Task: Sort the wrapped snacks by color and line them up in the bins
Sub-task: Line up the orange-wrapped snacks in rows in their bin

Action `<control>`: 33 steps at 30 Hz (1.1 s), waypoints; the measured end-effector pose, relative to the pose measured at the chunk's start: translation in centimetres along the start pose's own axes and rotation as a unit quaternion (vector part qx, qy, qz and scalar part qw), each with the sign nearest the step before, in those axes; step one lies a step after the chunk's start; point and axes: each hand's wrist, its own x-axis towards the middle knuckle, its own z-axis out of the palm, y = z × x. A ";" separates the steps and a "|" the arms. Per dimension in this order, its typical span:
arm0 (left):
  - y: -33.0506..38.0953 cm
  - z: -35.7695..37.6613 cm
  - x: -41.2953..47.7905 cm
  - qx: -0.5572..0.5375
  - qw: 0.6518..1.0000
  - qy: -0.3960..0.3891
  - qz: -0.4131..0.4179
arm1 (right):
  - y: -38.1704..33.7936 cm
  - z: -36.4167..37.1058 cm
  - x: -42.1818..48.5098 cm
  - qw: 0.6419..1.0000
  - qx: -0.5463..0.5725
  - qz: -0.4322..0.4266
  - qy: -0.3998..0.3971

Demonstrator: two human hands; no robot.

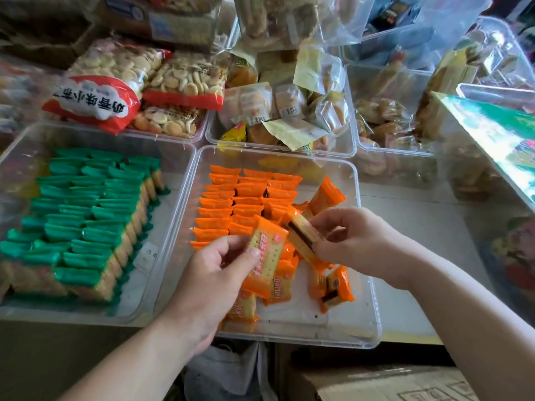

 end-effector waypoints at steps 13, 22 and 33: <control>-0.7 0.9 -0.1 0.045 0.996 0.022 0.069 | 0.6 0.2 0.3 0.983 0.160 -0.051 -0.075; -0.2 1.0 -0.4 0.066 0.996 0.011 0.060 | 0.4 0.0 0.1 0.988 0.121 -0.063 -0.072; -0.3 0.9 -0.5 0.130 0.987 0.015 0.089 | 0.6 -1.0 0.7 0.984 0.166 -0.009 0.058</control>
